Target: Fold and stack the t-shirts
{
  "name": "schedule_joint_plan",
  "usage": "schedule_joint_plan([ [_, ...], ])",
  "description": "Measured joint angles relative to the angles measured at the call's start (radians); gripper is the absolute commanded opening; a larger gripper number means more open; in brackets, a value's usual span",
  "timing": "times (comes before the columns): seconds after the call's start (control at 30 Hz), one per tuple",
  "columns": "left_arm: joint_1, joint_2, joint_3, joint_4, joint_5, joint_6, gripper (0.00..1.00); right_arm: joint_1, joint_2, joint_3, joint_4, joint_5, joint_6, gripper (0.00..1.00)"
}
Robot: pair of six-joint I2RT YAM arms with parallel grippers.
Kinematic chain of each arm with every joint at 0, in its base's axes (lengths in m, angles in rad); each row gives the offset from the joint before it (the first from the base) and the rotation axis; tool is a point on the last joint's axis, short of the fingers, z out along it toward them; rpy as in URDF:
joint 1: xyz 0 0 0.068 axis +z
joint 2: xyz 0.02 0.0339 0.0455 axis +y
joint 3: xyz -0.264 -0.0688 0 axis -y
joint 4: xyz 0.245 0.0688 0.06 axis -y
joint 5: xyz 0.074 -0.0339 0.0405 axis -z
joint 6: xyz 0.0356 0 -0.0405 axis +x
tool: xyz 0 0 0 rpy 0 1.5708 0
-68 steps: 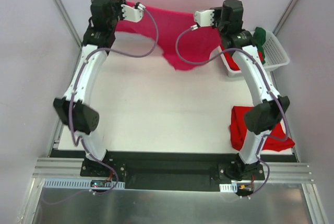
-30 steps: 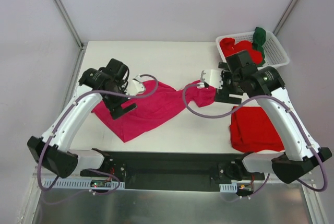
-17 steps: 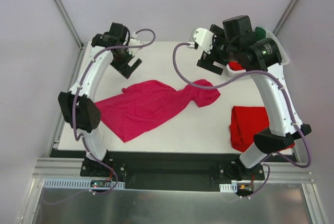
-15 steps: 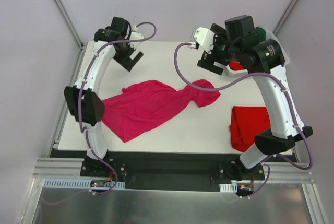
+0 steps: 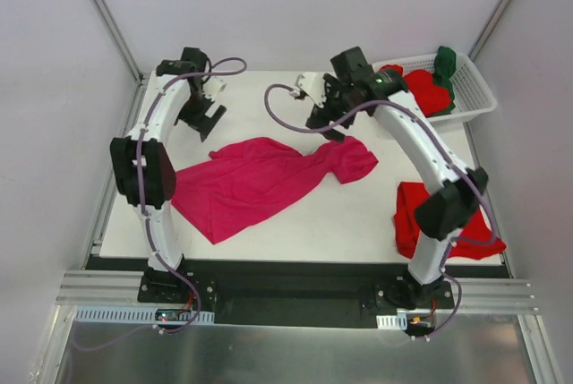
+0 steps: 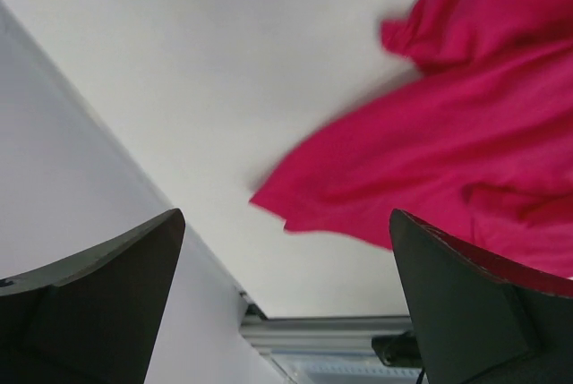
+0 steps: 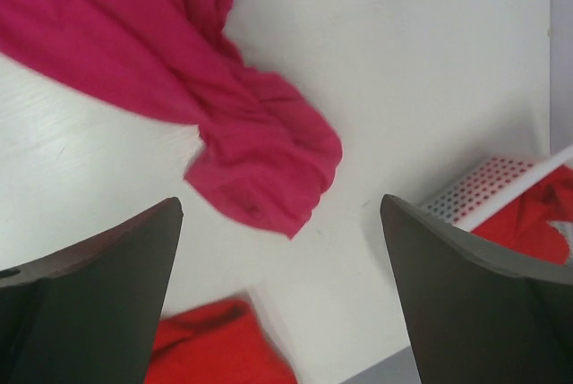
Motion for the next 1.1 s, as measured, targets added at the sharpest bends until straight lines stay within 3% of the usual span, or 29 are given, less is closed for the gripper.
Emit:
schedule_joint_plan([
  [0.17, 0.094, -0.248, -0.202, -0.003, -0.026, -0.01, 0.99, 0.013, 0.253, 0.189, 0.042, -0.007, 0.016, 0.98],
  [0.4, 0.115, -0.467, -0.439, -0.004, -0.013, -0.075, 0.99, 0.084, 0.315, 0.128, 0.094, -0.103, -0.093, 0.96],
  [0.63, 0.137, -0.446, -0.636, -0.002, 0.085, -0.114, 0.99, 0.111, 0.368, 0.117, 0.165, -0.204, -0.096, 0.96],
  [1.1, 0.233, -0.363, -0.619, 0.145, 0.109, -0.078, 0.99, 0.106, 0.483, 0.082, 0.487, -0.219, -0.108, 0.97],
])
